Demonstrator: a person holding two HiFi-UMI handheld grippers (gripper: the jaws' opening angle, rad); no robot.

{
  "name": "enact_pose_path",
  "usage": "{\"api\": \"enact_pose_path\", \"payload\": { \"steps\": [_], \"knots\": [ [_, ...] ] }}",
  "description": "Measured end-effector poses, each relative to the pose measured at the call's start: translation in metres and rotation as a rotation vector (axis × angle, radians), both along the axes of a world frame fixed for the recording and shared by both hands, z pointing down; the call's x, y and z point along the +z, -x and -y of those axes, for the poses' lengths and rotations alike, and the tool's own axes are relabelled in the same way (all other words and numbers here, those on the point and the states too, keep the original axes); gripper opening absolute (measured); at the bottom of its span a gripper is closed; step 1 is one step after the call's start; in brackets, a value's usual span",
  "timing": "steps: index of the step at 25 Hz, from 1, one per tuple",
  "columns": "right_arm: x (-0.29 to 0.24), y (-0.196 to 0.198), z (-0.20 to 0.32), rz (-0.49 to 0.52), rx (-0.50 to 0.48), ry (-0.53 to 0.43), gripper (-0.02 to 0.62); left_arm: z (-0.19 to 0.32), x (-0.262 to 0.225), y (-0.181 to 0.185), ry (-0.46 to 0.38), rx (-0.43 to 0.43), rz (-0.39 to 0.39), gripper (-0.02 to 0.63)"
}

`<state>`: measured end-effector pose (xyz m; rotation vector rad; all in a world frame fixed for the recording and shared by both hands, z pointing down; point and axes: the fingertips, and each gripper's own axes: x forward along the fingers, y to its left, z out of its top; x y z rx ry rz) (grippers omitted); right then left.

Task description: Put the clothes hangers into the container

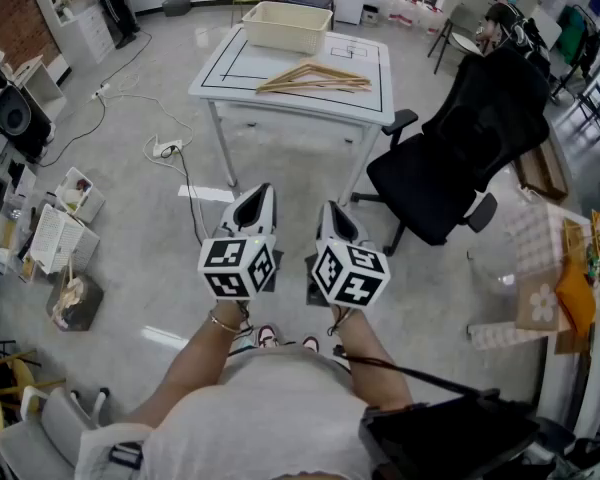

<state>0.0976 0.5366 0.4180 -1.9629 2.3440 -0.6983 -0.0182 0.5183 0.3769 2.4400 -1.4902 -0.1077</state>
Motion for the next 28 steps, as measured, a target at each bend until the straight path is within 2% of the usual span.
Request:
{"api": "enact_pose_path", "payload": {
  "steps": [9,13,16,19,23,28],
  "knots": [
    [0.001,0.038,0.015,0.01,0.016,0.0,0.015,0.013,0.0,0.033,-0.001,0.029,0.019,0.0],
    [0.002,0.05,0.024,0.049,0.037,-0.01,0.015,0.025,0.0,0.047,-0.01,0.044,0.026,0.0],
    [0.01,0.053,0.034,0.055,0.049,0.011,0.015,0.039,0.004,0.054,0.004,0.04,0.009,0.0],
    [0.019,0.05,0.043,0.064,0.073,0.046,0.015,0.047,0.01,0.054,0.033,0.072,0.004,0.0],
    [0.025,0.05,0.072,0.09,0.078,0.06,0.015,0.072,0.016,0.053,0.046,0.084,0.008,0.0],
    [0.036,0.046,0.121,0.099,0.053,0.081,0.015,0.116,0.021,0.052,0.037,0.054,0.051,0.0]
  ]
}}
